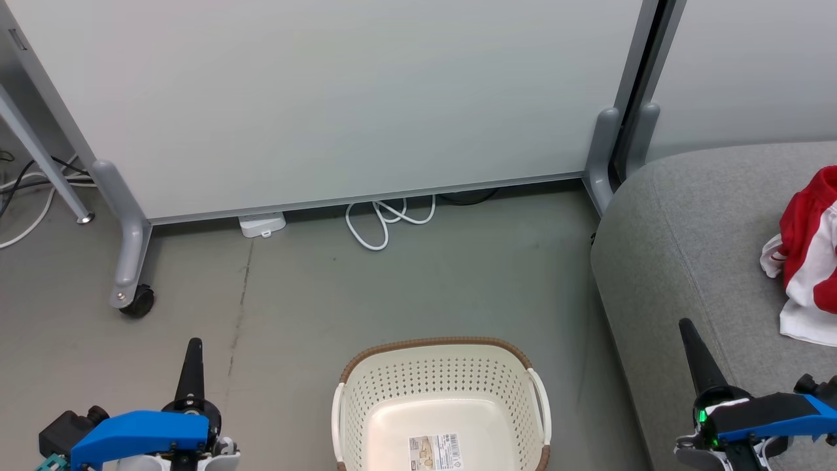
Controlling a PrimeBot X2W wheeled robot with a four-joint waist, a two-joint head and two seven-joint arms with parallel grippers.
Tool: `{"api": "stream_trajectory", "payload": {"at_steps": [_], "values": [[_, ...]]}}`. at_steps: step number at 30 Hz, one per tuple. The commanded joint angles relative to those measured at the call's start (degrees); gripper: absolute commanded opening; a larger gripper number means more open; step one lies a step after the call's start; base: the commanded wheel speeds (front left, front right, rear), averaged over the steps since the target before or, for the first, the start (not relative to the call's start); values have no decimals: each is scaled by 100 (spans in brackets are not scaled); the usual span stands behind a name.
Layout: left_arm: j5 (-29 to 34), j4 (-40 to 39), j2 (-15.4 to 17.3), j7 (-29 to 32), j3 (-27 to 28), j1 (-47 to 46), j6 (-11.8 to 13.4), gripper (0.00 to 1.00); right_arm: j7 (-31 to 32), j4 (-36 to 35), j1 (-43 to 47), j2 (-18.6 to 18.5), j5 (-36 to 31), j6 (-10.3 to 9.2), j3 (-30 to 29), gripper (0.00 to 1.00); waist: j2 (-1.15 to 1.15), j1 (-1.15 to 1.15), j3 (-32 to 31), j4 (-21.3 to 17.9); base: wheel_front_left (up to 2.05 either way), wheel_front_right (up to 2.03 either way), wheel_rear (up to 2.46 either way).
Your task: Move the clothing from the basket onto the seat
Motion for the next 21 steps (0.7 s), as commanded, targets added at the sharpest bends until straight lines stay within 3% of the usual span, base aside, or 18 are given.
{"api": "stream_trajectory", "payload": {"at_steps": [1, 21], "values": [[-119, -82, 8, 46, 53, -126, -8, 0, 14, -32, -133, 6, 132, 3, -17, 0, 0, 0, 1, -3, 0, 0, 0], [-1031, -212, -21, 301, 184, -205, -11, 0, 107, 0, -212, 14, 1122, 3, -58, 0, 0, 0, 8, -54, 0, 0, 0]]}}
